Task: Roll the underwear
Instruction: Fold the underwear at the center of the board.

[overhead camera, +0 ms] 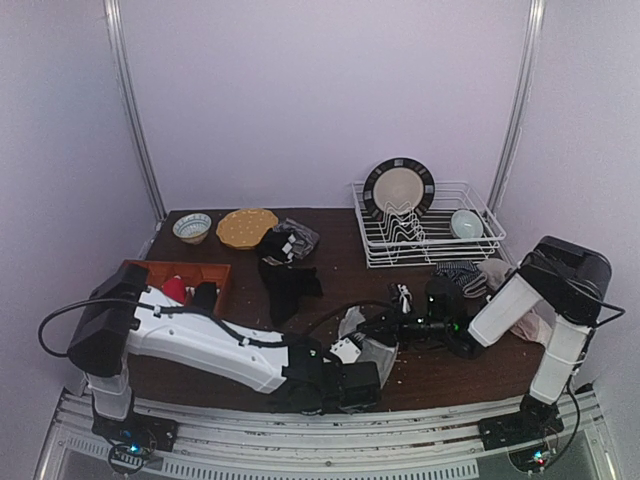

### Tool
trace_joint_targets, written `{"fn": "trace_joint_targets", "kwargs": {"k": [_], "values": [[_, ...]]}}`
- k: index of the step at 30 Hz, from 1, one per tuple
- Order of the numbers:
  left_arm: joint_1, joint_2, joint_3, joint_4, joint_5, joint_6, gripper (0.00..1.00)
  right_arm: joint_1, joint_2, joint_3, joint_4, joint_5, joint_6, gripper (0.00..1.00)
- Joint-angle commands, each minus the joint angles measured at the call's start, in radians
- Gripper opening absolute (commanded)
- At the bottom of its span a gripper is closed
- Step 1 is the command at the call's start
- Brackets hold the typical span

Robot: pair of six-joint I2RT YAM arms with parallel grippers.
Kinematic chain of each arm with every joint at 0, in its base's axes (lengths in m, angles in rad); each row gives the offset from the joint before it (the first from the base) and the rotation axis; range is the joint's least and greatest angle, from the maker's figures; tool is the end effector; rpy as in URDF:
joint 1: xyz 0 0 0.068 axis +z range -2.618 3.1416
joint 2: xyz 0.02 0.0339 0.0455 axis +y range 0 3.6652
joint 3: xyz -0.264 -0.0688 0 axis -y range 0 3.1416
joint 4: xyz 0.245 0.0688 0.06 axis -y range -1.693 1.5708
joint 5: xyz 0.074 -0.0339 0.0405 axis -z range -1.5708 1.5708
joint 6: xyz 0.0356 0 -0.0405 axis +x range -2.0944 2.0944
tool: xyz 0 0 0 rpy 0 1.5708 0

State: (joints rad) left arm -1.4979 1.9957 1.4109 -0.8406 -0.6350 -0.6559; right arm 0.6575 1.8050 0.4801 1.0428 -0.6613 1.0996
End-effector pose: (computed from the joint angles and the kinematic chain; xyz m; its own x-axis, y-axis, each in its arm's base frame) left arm 0.0488 -0.3786 0.1672 -0.5430 0.6940 -0.4728 0.5874 0.7162 0.3768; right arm 0.2218 0.1989 0.1188 -0.9458 0.1582 -0.2837 -0.2346 0.2715 0.9334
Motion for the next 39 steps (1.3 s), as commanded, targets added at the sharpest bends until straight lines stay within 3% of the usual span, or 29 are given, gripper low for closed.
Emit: {"fn": "trace_joint_targets", "kwargs": {"k": [1, 9, 21, 26, 32, 39], "values": [[0.004, 0.012, 0.031, -0.024, 0.018, -0.006, 0.0, -0.008, -0.074, -0.036, -0.022, 0.02, -0.046, 0.0], [-0.014, 0.012, 0.065, 0.008, 0.064, 0.063, 0.0, -0.009, -0.125, -0.154, -0.113, 0.119, -0.067, 0.0], [-0.062, 0.034, 0.145, 0.018, 0.15, 0.177, 0.0, -0.011, 0.059, -0.277, 0.177, 0.156, 0.033, 0.0], [-0.074, 0.061, 0.178, 0.018, 0.167, 0.218, 0.0, -0.012, 0.054, -0.296, 0.219, 0.154, 0.052, 0.0], [-0.074, 0.078, 0.188, -0.005, 0.132, 0.205, 0.0, -0.01, -0.119, -0.292, 0.025, 0.15, 0.0, 0.0], [-0.074, 0.101, 0.212, -0.028, 0.112, 0.206, 0.0, -0.009, -0.496, -0.25, -0.498, 0.251, -0.136, 0.0]]}}
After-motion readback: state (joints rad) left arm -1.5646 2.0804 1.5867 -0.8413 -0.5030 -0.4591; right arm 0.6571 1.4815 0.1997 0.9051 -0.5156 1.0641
